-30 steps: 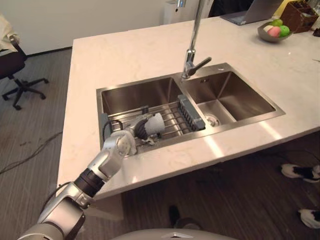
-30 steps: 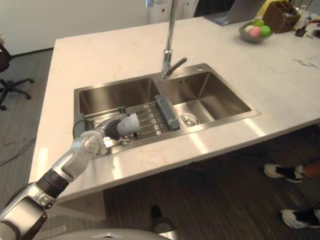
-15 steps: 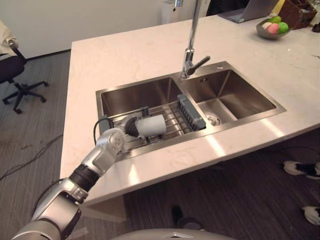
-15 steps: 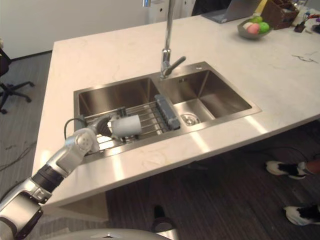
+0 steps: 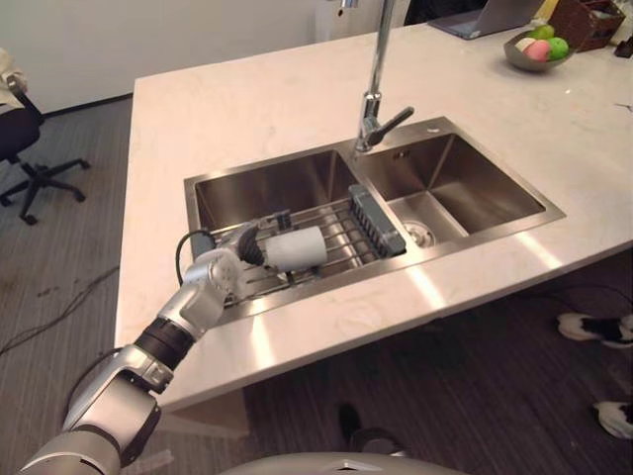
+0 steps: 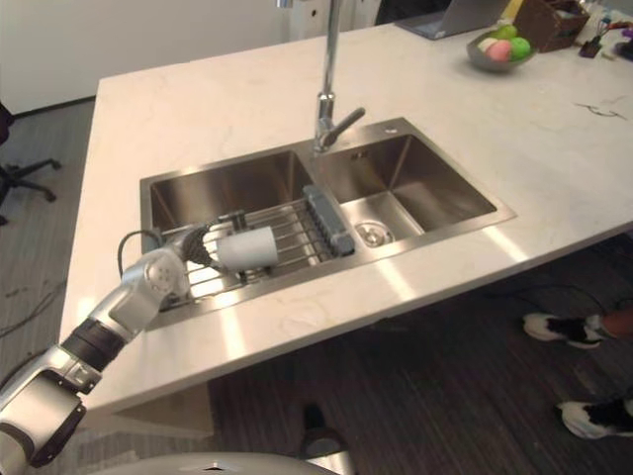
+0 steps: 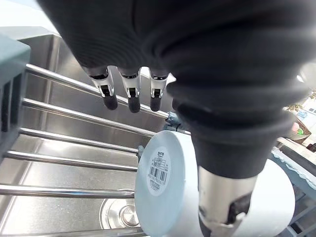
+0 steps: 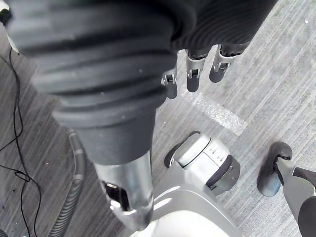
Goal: Walk over to the sink, pick up the cup, carry it to the dishwasher, place the cup inside the dishwasher, then close the dishwasher door
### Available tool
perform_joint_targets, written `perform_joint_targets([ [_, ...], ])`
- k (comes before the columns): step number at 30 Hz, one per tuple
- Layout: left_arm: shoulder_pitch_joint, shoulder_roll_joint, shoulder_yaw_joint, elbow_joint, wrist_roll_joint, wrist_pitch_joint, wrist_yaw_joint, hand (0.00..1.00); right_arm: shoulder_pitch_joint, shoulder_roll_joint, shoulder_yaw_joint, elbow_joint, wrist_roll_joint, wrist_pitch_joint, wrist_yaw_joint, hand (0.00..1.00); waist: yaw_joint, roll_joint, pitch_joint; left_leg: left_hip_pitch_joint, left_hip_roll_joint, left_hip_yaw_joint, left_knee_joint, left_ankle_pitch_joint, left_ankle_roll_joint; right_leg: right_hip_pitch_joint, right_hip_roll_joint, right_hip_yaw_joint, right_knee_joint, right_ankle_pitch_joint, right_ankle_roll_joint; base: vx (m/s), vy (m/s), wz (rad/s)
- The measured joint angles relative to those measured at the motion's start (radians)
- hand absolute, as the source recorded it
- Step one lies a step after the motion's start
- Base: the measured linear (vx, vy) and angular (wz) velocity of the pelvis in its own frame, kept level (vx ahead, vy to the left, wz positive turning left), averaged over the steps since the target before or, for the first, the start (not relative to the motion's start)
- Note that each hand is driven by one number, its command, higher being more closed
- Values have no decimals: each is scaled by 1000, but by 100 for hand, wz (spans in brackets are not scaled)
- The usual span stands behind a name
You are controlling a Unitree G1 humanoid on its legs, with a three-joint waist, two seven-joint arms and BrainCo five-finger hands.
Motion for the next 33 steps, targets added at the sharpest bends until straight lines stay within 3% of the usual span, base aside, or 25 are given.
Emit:
perform_joint_targets([
  [33, -25, -38, -26, 43, 1, 3, -16, 0, -1, 12, -35, -2, -8, -11, 2, 0, -39, 37, 37, 2, 1, 23, 0, 0, -4, -5, 5, 19, -1, 1, 1, -15, -6, -1],
])
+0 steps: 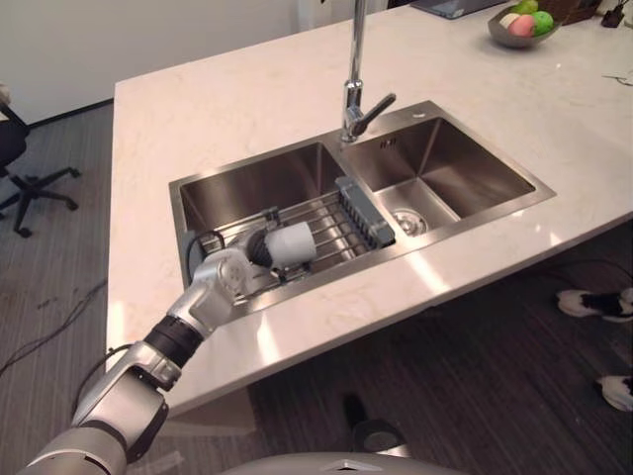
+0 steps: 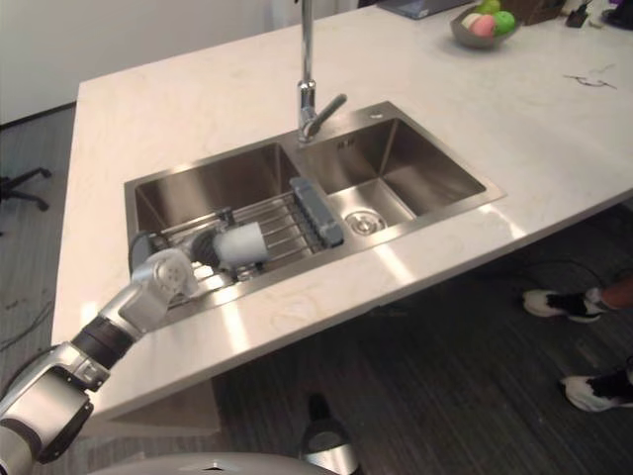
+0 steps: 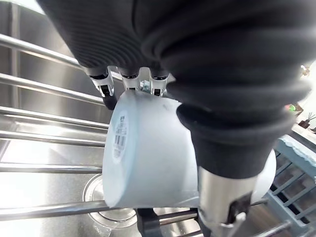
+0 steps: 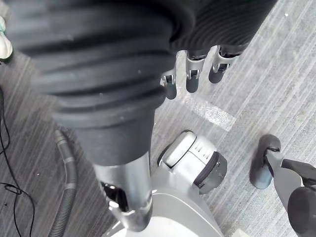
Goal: Walk over to the sink, pick up the cup, carry it to the dishwasher, place the cup inside the dishwasher, then close the dishwasher door
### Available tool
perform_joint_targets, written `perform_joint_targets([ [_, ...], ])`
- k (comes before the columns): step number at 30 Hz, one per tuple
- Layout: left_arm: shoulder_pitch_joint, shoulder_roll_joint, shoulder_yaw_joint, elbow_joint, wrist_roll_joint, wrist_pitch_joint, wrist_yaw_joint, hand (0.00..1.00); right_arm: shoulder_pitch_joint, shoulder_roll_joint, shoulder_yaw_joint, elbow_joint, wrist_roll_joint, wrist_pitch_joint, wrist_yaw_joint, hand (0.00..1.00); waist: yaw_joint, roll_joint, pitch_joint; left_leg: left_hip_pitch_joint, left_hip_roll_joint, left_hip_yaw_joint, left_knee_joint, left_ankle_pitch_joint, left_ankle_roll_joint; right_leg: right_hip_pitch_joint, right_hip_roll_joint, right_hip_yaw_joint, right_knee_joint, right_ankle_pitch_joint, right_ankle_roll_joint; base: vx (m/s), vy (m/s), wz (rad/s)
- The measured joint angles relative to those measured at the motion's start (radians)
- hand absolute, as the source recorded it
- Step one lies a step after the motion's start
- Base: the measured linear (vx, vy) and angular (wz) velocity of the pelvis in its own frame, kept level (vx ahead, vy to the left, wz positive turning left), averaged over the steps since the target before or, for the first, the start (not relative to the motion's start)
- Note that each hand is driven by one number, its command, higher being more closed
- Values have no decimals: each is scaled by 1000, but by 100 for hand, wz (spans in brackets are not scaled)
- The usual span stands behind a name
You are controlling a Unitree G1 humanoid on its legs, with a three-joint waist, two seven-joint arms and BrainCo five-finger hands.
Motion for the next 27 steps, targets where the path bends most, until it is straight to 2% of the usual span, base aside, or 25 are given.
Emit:
perform_joint_targets([
  [13, -12, -2, 13, 45, 0, 58, -30, 0, -1, 0, -10, -1, -1, 6, 1, 0, -10, 11, 19, 13, 3, 28, 1, -2, -8, -5, 9, 24, -6, 1, -1, -36, -19, -6],
  [19, -44, -3, 24, 88, 21, 75, -68, 0, -2, -1, -9, -1, -23, 20, 3, 0, -20, 11, 23, 13, 4, 33, 4, -3, -10, -9, 12, 30, -6, 4, -2, -55, -31, -4],
  [20, -45, -3, 25, 88, 36, 77, -79, 100, -2, -1, -9, -1, -28, 21, 4, 0, -20, 12, 24, 13, 5, 33, 5, -2, -10, -9, 12, 29, -6, 4, -3, -49, -27, 0],
  [27, -84, -9, 29, 115, 99, 79, -208, 100, -3, -5, -3, -9, -39, 22, 8, 0, -19, 17, 29, 11, 8, 33, 14, -6, -15, -7, 11, 27, -7, 4, -4, -54, -27, 1],
])
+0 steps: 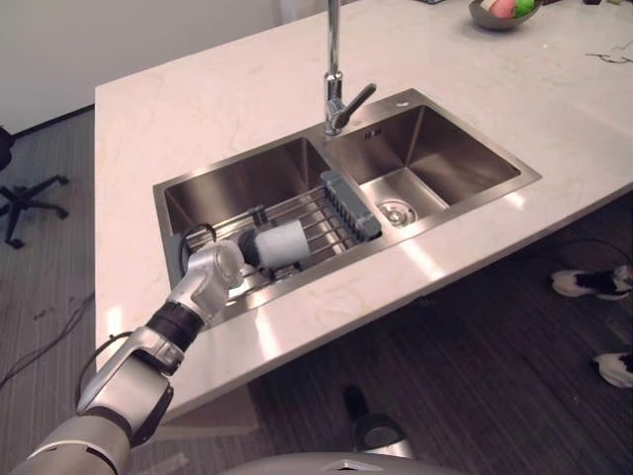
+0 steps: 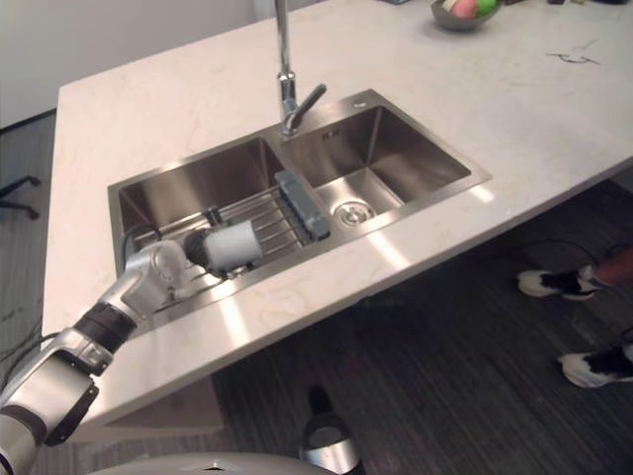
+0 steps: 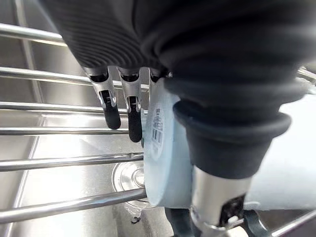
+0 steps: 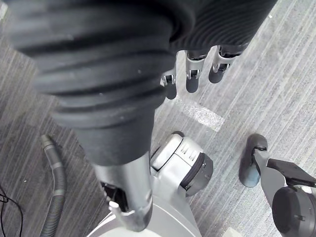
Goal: Walk over to the sink, pick up the cup, carry it to the dishwasher, place the cup inside the dishwasher, then close the dishwasher door
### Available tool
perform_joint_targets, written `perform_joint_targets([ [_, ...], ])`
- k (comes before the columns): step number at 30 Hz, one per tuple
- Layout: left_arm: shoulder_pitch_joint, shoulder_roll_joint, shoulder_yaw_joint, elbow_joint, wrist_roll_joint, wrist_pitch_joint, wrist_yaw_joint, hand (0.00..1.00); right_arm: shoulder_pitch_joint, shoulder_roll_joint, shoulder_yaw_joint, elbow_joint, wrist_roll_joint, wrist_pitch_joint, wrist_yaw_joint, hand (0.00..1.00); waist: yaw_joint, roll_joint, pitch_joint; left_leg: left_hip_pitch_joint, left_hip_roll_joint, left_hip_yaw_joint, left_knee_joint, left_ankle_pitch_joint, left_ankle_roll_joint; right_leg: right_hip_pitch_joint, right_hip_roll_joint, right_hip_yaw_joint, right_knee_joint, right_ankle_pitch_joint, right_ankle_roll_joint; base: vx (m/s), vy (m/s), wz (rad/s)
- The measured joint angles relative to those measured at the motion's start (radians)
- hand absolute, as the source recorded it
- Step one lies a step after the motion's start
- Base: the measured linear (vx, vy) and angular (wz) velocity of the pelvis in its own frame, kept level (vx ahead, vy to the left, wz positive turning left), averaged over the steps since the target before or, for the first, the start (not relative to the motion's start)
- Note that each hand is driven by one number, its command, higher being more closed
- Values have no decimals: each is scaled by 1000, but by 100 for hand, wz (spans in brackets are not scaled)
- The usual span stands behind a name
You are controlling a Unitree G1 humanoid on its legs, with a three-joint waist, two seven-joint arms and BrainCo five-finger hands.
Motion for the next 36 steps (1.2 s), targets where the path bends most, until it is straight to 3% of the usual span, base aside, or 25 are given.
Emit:
perform_joint_targets([
  [6, -34, 0, -9, 12, 22, 18, -101, 100, -4, -24, 11, -1, -1, 5, 1, 0, -8, 23, 8, -2, 5, -1, 2, -1, -4, 0, 4, -3, 0, -1, -1, -30, -25, 0],
  [10, -36, 4, -11, 13, -34, 23, -76, 100, -10, -33, 31, 0, -1, 14, 1, 0, -9, 25, 9, -3, 6, -3, 4, -1, -5, 0, 5, -4, 0, -2, -2, -45, -27, 2],
  [13, -32, 5, -17, 13, -98, 13, -17, 100, -10, -38, 41, 1, -1, 22, 1, 0, -9, 24, 9, -6, 6, -7, 4, 0, -5, -1, 3, -10, 0, -2, -2, -24, -11, 5],
  [19, 10, -2, -16, -14, -212, -71, 150, 100, -10, -33, 40, 3, 0, 14, -1, 0, -8, 23, 17, -17, 6, -32, 3, 5, -2, 0, -3, -33, 0, -3, -1, -23, -11, 11],
  [22, 63, -14, -6, -60, -250, -140, 252, 100, -10, -30, 40, 3, 1, 5, -2, 0, 3, 14, 25, -24, 7, -46, 1, 10, 0, 0, -6, -48, 0, -4, -1, -43, -19, 11],
  [24, 81, -21, -3, -83, -263, -150, 279, 100, -10, -26, 39, 4, 1, -1, -2, 0, 4, 6, 30, -30, 7, -58, 1, 13, 3, 0, -8, -58, 0, -4, -1, -37, -13, 18],
  [28, 132, -58, 39, -170, -358, -200, 410, 100, -10, -9, 38, 6, 9, -6, -7, 0, 38, -3, 35, -34, 7, -71, -4, 15, 5, 2, -10, -73, 1, -5, -1, -31, -11, 11],
  [31, 160, -76, 43, -206, -407, -214, 460, 100, -10, -5, 38, 6, 12, -4, -9, 0, 48, -8, 32, -31, 7, -88, -7, 17, 7, 12, -13, -89, 6, -7, 1, -14, -2, 17],
  [36, 216, -114, 115, -284, -569, -255, 550, 100, -5, 14, 45, 5, 12, 5, -13, 0, 81, -53, 8, -44, 3, -112, -6, 26, 15, 16, -24, -114, 7, -6, 1, -54, -5, 14],
])
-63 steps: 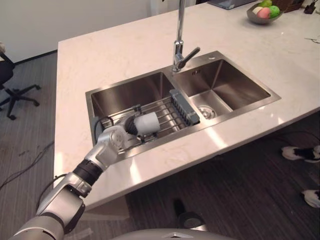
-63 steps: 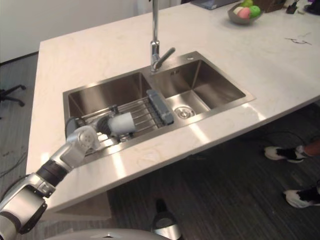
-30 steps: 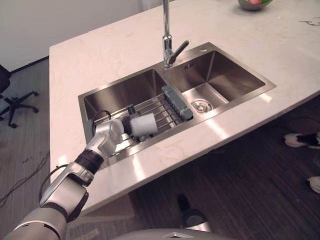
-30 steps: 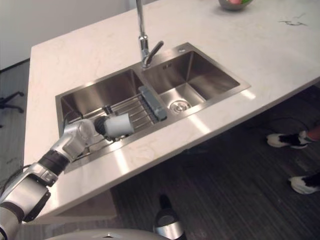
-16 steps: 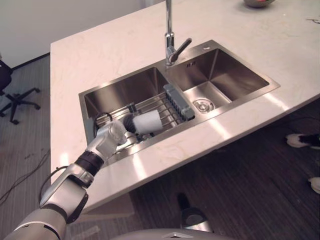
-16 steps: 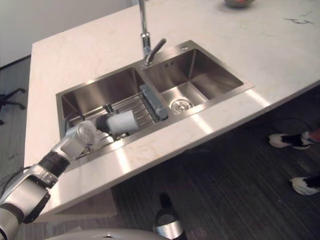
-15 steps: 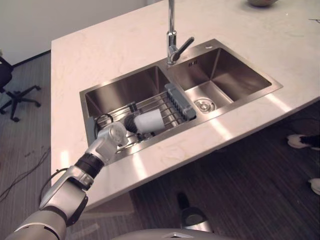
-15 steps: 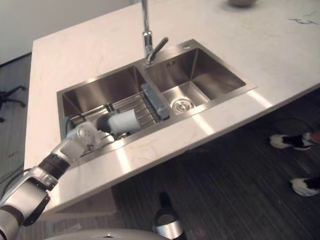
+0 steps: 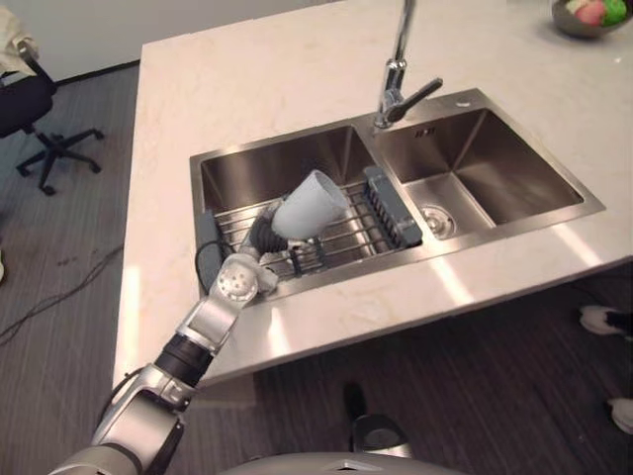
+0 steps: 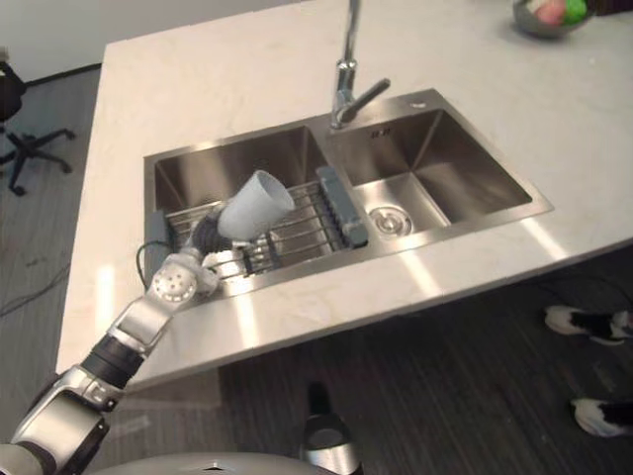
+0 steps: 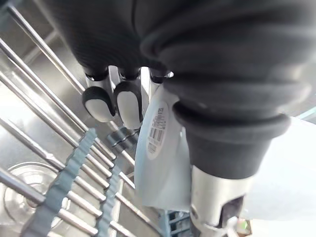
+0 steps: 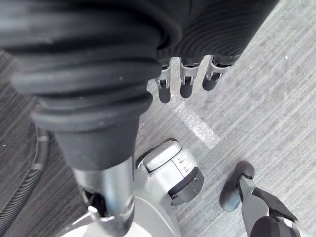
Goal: Walk over to the sink, pick up the cup, carry it to the dishwasher, place the cup inside the dishwasher, then close the dishwasher door
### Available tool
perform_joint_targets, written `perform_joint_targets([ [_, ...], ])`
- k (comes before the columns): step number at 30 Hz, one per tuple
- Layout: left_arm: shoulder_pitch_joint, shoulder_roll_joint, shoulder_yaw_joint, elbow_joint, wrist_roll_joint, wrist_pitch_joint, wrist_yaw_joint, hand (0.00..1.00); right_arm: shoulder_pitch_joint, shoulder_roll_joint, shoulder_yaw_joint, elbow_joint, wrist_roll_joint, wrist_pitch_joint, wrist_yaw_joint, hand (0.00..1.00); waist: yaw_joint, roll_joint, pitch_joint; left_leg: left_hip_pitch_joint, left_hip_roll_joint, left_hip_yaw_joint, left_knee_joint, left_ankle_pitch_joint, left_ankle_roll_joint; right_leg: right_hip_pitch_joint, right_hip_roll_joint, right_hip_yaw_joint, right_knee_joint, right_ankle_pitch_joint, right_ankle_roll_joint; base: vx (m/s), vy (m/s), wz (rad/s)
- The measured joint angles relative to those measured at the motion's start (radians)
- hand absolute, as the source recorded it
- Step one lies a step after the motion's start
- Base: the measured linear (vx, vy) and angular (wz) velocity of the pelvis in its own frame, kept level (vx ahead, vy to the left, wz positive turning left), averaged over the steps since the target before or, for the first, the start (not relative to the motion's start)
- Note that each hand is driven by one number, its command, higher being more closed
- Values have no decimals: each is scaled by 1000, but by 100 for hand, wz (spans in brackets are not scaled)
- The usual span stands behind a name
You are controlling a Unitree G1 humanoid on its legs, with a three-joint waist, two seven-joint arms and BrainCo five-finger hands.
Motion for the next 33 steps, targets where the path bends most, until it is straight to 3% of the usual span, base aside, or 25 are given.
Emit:
perform_joint_targets([
  [4, 35, -51, 27, -76, -165, -35, 30, 100, 22, 13, 6, -7, 7, 15, -19, 0, 32, -30, -32, -28, -2, -29, 16, 1, 6, -2, -11, -20, 0, 0, 0, -66, -1, 21],
  [7, 113, -101, 81, -208, -288, -97, 38, 100, 56, 22, 47, -38, 8, 21, -22, 0, 58, -48, -59, -46, -3, -47, 31, -1, 10, -1, -19, -32, 1, 0, 0, -62, -3, 16],
  [9, 141, -117, 102, -253, -318, -116, 46, 100, 68, 21, 73, -42, 11, 21, -35, 0, 66, -50, -71, -53, -3, -56, 35, -3, 12, 0, -22, -42, 1, 0, 0, -46, -1, 18],
  [13, 298, -159, 230, -458, -376, -200, 98, 100, 127, 20, 169, -125, 73, 34, -78, 0, 93, -56, -95, -62, -2, -85, 50, -5, 16, 11, -27, -68, 1, -1, 0, -39, -9, 16],
  [21, 515, -182, 438, -716, -333, -359, 167, 100, 172, 11, 234, -154, 87, 37, -111, 0, 145, -80, -151, -78, -3, -141, 53, 4, 19, 30, -38, -133, 1, -11, 1, -26, -7, 24],
  [24, 548, -200, 505, -748, -295, -390, 188, 100, 172, 11, 238, -153, 101, 35, -117, 0, 164, -82, -169, -79, -3, -152, 50, 6, 19, 32, -39, -140, 1, -13, 0, -17, 1, 9],
  [29, 576, -233, 547, -748, -265, -397, 200, 100, 189, 14, 238, -150, 158, 11, -119, 0, 166, -89, -191, -91, -3, -167, 48, 13, 19, 29, -41, -162, 0, -16, -1, -14, 1, 11],
  [31, 583, -248, 546, -748, -265, -397, 199, 100, 188, 18, 240, -151, 140, -6, -144, 0, 166, -89, -191, -92, -3, -167, 49, 14, 19, 28, -41, -163, 0, -16, -1, 0, 0, 0],
  [33, 584, -265, 545, -748, -265, -397, 197, 100, 182, 29, 242, -154, 43, -35, -200, 0, 166, -89, -191, -92, -2, -167, 50, 14, 19, 29, -40, -163, 1, -16, -1, 0, 0, 0],
])
